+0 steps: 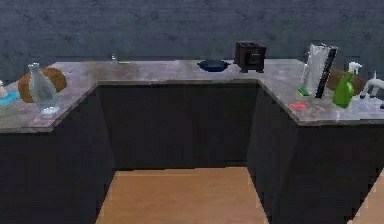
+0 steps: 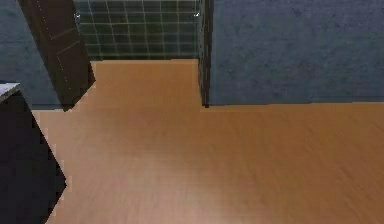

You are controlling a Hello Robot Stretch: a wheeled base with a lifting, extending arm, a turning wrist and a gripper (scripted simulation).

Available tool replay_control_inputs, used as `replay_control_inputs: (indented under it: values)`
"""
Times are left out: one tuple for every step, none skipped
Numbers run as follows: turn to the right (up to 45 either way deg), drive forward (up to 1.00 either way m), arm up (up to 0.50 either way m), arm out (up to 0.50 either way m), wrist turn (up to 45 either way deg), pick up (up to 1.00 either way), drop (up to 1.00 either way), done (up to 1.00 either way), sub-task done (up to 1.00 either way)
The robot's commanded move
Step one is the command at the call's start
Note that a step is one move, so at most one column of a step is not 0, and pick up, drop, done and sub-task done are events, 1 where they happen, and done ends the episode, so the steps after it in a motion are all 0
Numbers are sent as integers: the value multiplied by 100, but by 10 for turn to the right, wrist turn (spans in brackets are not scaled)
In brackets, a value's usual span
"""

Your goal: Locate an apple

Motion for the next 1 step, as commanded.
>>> replay_control_inputs:
  values:
    - [450, 0, 0, 0, 0, 0, 0, 0, 0]
